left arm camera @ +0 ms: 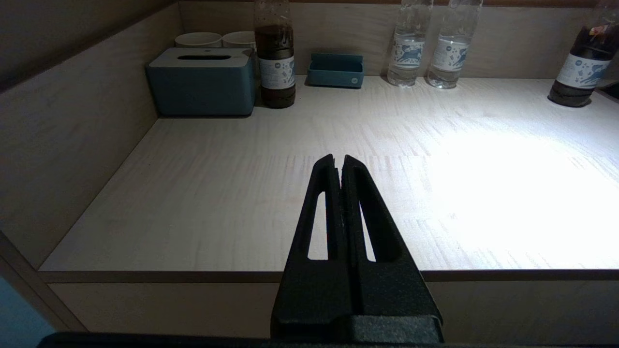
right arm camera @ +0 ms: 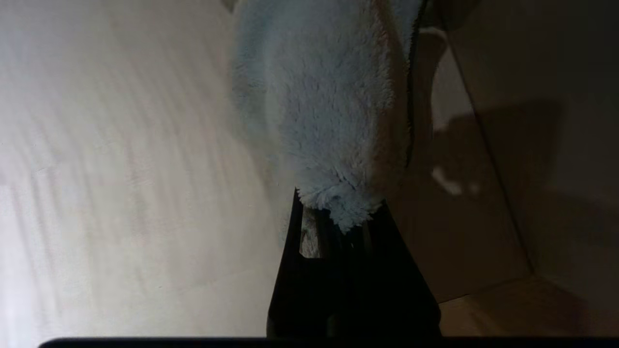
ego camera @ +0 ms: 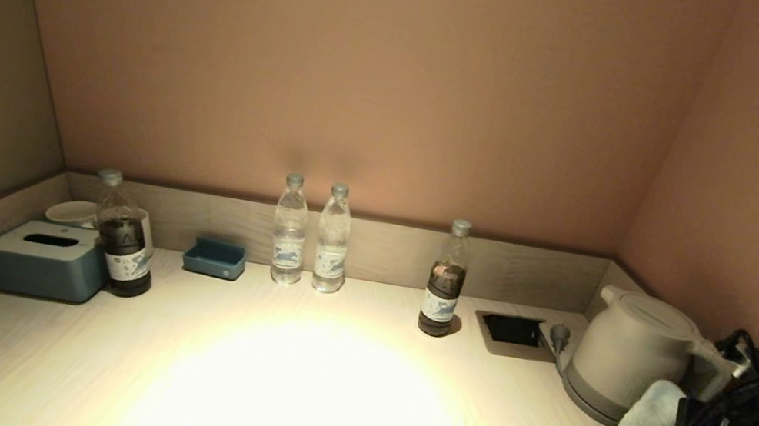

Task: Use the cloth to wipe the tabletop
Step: Place the tablecloth

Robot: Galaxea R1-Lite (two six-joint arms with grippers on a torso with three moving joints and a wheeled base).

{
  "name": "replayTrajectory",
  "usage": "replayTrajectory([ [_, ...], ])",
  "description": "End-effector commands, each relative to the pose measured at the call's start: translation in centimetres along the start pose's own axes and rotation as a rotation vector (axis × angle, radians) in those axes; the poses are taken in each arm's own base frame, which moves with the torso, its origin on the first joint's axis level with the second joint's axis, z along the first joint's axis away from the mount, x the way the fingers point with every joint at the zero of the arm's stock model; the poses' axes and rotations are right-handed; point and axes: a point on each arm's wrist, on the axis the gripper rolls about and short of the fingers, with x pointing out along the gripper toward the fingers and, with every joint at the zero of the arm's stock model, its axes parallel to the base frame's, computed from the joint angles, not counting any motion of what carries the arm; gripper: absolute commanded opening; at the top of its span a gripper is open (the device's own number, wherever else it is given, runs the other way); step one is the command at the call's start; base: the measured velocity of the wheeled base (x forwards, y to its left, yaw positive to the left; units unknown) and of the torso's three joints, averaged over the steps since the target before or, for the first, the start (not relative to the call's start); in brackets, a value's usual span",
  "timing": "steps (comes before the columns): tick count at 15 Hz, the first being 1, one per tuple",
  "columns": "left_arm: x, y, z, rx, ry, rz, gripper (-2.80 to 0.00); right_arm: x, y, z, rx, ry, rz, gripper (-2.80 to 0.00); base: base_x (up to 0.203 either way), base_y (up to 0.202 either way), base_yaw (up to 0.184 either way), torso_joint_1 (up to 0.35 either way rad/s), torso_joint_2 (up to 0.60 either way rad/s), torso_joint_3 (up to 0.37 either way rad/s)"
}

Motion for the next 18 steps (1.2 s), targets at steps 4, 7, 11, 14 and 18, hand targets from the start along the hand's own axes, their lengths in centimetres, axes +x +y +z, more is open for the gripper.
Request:
replayTrajectory([
  [4, 0.0, 0.0, 0.0, -0.001, 0.002, 0.0, -2.8, 2.5, -2.5, -1.2, 0.072, 0.093, -0.033, -2.8, 0.0, 0.0, 0.0, 0.0, 0.0, 0.0],
  [7, 0.0, 0.0, 0.0, -0.001, 0.0, 0.0, -2.8, 3.2, -3.0, -1.5, 0.086, 0.118, -0.039, 0.0, 0.0, 0.0, 0.0, 0.0, 0.0, 0.0],
  [11, 0.0, 0.0, 0.0, -0.001, 0.001, 0.0, -2.8, 2.8, -2.9, -1.3, 0.073, 0.102, -0.039, 0.0, 0.0, 0.0, 0.0, 0.0, 0.0, 0.0],
  [14, 0.0, 0.0, 0.0, -0.001, 0.0, 0.0, -2.8, -0.9, -2.5, -0.2, 0.058, -0.02, -0.042, 0.0, 0.0, 0.0, 0.0, 0.0, 0.0, 0.0],
  [18, 0.0, 0.0, 0.0, -0.001, 0.0, 0.0, -2.8, -6.8, -1.4, -0.1, 0.003, -0.2, -0.009, 0.0, 0.0, 0.0, 0.0, 0.0, 0.0, 0.0],
])
